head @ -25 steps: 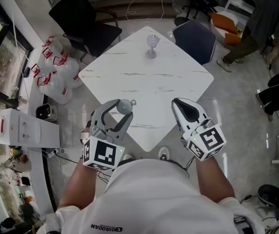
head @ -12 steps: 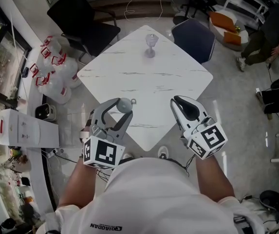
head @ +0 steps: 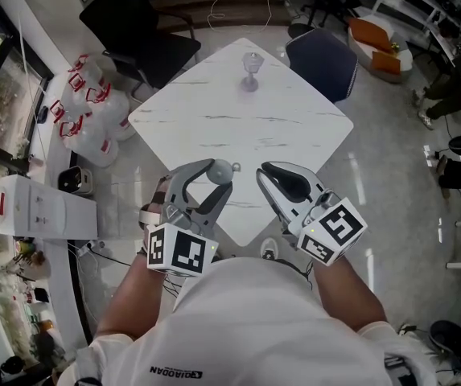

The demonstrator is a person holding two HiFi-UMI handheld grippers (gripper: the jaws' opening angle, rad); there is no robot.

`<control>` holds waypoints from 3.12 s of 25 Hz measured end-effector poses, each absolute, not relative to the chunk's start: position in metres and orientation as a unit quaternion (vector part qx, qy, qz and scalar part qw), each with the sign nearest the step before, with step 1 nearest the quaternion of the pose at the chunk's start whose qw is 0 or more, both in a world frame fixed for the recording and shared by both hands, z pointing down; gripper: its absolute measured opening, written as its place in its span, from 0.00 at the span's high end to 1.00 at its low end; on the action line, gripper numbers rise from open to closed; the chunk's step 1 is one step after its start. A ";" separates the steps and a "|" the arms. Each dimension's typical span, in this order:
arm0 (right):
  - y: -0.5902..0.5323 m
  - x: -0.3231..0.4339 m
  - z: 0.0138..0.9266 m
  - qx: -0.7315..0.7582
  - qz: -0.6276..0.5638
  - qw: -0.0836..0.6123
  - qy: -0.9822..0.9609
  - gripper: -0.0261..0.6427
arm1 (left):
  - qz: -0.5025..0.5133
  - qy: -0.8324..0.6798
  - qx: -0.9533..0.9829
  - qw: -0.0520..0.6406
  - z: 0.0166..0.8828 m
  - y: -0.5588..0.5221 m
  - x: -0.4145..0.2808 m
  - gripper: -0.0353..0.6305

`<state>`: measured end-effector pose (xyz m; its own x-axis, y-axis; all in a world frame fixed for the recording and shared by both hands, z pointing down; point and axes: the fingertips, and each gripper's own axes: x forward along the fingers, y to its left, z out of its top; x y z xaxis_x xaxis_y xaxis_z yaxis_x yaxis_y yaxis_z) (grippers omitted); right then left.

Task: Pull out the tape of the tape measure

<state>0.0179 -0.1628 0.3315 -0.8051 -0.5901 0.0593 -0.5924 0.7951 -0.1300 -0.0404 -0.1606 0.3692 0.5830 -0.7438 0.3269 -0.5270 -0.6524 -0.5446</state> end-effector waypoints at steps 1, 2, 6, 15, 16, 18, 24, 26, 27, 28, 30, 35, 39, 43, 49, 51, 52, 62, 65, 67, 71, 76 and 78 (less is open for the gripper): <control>-0.162 0.015 0.332 0.306 0.078 0.004 -0.949 0.88 | -0.272 0.364 -0.868 0.200 0.369 -0.160 -0.037 0.61; -0.162 0.012 0.332 0.300 0.085 0.000 -0.950 0.88 | -0.271 0.361 -0.869 0.202 0.369 -0.159 -0.035 0.61; -0.159 0.006 0.333 0.281 0.121 -0.015 -0.952 0.86 | -0.263 0.353 -0.874 0.205 0.363 -0.154 -0.025 0.61; -0.156 0.000 0.336 0.264 0.161 -0.035 -0.951 0.87 | -0.264 0.337 -0.877 0.217 0.359 -0.151 -0.015 0.61; -0.156 0.000 0.336 0.264 0.160 -0.035 -0.951 0.88 | -0.265 0.336 -0.877 0.218 0.359 -0.151 -0.015 0.61; -0.156 0.001 0.337 0.265 0.158 -0.033 -0.951 0.92 | -0.266 0.334 -0.877 0.221 0.360 -0.150 -0.015 0.61; -0.156 0.005 0.332 0.270 0.143 -0.037 -0.951 0.93 | -0.264 0.338 -0.874 0.226 0.356 -0.151 -0.017 0.61; -0.157 0.007 0.331 0.274 0.141 -0.043 -0.950 0.93 | -0.263 0.341 -0.873 0.227 0.355 -0.152 -0.020 0.61; -0.157 0.008 0.331 0.274 0.141 -0.047 -0.950 0.93 | -0.263 0.342 -0.873 0.227 0.355 -0.153 -0.022 0.61; -0.157 0.008 0.330 0.274 0.140 -0.050 -0.950 0.93 | -0.262 0.343 -0.872 0.228 0.354 -0.153 -0.022 0.61; -0.156 0.008 0.327 0.277 0.133 -0.054 -0.950 0.94 | -0.262 0.345 -0.872 0.230 0.353 -0.154 -0.023 0.61; -0.162 0.020 0.320 0.299 0.124 -0.069 -0.944 0.94 | -0.266 0.367 -0.862 0.227 0.349 -0.162 -0.034 0.61; -0.171 0.039 0.322 0.316 0.145 -0.081 -0.934 0.94 | -0.267 0.386 -0.854 0.226 0.345 -0.171 -0.046 0.61; -0.173 0.044 0.318 0.325 0.139 -0.088 -0.931 0.94 | -0.264 0.388 -0.853 0.228 0.341 -0.172 -0.049 0.61; -0.168 0.046 0.314 0.328 0.127 -0.088 -0.932 0.94 | -0.255 0.393 -0.854 0.225 0.337 -0.169 -0.048 0.61; -0.166 0.047 0.313 0.330 0.124 -0.088 -0.932 0.94 | -0.254 0.394 -0.854 0.227 0.335 -0.169 -0.048 0.61; -0.167 0.048 0.313 0.333 0.123 -0.089 -0.931 0.94 | -0.254 0.395 -0.853 0.227 0.336 -0.170 -0.048 0.61; -0.173 0.065 0.302 0.374 0.102 -0.096 -0.917 0.94 | -0.250 0.422 -0.842 0.223 0.328 -0.179 -0.065 0.61; -0.174 0.077 0.300 0.383 0.100 -0.097 -0.913 0.94 | -0.249 0.433 -0.839 0.219 0.325 -0.180 -0.076 0.61; -0.173 0.079 0.298 0.384 0.096 -0.095 -0.913 0.94 | -0.248 0.432 -0.838 0.223 0.322 -0.179 -0.076 0.61; -0.172 0.080 0.296 0.385 0.094 -0.098 -0.913 0.94 | -0.245 0.430 -0.839 0.227 0.319 -0.177 -0.075 0.61; -0.171 0.080 0.295 0.385 0.090 -0.094 -0.914 0.94 | -0.244 0.428 -0.839 0.230 0.317 -0.175 -0.077 0.61; -0.171 0.083 0.294 0.390 0.088 -0.092 -0.912 0.94 | -0.245 0.433 -0.836 0.230 0.316 -0.175 -0.079 0.61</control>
<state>0.0828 -0.1706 0.2937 -0.6794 -0.7269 -0.0998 -0.6945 0.6810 -0.2323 -0.0789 -0.1751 0.3158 0.5044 -0.8372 0.2113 -0.6113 -0.5191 -0.5974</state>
